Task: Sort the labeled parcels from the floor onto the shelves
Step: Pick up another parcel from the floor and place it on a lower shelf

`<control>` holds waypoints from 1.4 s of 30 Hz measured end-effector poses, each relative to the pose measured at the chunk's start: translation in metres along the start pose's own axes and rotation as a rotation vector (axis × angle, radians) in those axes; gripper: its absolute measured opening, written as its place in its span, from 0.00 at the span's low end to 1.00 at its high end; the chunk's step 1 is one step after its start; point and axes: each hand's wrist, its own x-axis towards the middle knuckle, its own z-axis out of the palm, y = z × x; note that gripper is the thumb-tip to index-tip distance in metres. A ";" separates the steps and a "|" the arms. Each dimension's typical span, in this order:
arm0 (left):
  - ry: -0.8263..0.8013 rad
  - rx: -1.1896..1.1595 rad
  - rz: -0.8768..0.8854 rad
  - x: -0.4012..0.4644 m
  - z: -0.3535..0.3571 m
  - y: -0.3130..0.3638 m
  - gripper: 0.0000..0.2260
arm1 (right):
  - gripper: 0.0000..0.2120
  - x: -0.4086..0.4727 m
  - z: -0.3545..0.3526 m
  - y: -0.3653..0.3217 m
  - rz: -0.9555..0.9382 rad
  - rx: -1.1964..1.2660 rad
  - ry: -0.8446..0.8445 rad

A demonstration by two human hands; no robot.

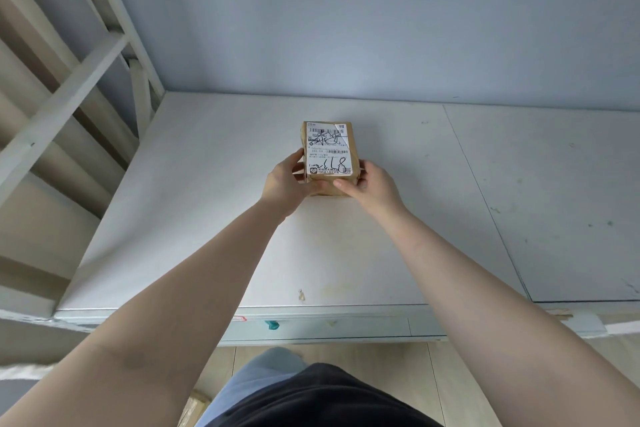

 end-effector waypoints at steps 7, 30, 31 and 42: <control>0.011 0.085 0.037 0.019 -0.001 0.009 0.32 | 0.24 0.021 -0.002 -0.004 -0.007 -0.062 0.010; 0.017 0.134 -0.002 0.047 0.004 0.023 0.29 | 0.21 0.047 -0.006 -0.011 -0.054 -0.178 0.029; 0.016 0.134 0.000 0.047 0.003 0.024 0.29 | 0.21 0.047 -0.006 -0.011 -0.052 -0.176 0.032; 0.028 0.222 0.029 0.040 0.007 0.032 0.28 | 0.21 0.043 -0.003 -0.015 -0.011 -0.158 0.026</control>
